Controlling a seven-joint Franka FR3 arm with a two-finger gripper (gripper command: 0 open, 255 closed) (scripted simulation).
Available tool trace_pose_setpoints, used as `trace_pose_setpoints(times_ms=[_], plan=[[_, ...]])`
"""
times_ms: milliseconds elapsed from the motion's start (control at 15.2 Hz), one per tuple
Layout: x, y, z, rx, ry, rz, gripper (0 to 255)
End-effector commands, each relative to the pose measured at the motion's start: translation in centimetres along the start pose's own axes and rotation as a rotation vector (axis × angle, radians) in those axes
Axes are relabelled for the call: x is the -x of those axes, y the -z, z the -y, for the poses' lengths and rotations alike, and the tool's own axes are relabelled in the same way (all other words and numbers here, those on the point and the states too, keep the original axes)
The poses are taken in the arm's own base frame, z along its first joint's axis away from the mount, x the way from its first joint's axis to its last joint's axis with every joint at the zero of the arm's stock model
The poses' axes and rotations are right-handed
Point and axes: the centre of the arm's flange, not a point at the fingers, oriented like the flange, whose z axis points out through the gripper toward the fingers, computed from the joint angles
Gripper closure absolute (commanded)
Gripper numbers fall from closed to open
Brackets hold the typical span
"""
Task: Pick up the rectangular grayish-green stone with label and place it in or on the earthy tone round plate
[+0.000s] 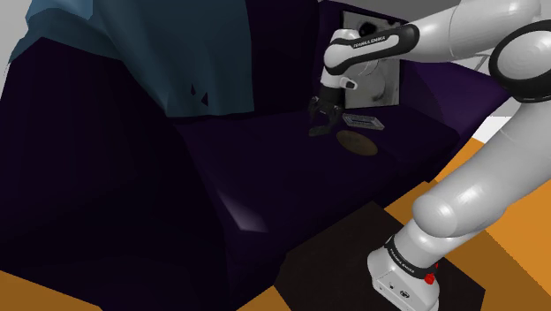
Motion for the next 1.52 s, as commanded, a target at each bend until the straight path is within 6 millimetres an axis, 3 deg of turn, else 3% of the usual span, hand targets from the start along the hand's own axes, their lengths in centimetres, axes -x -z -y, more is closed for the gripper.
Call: trace_pose_setpoints(times_ms=[0, 198, 660, 726, 1320, 1452], plan=[[0.0, -1.1, 0.0, 0.0, -0.004, 0.001, 0], [0.0, -2.4, 0.0, 0.0, -0.004, 0.001, 0], [0.0, -2.4, 0.0, 0.0, -0.004, 0.001, 0], [0.0, -2.4, 0.0, 0.0, -0.004, 0.001, 255], [0.0, -2.4, 0.0, 0.0, -0.004, 0.001, 255], [0.0, -1.4, -0.2, 0.0, -0.004, 0.001, 255]])
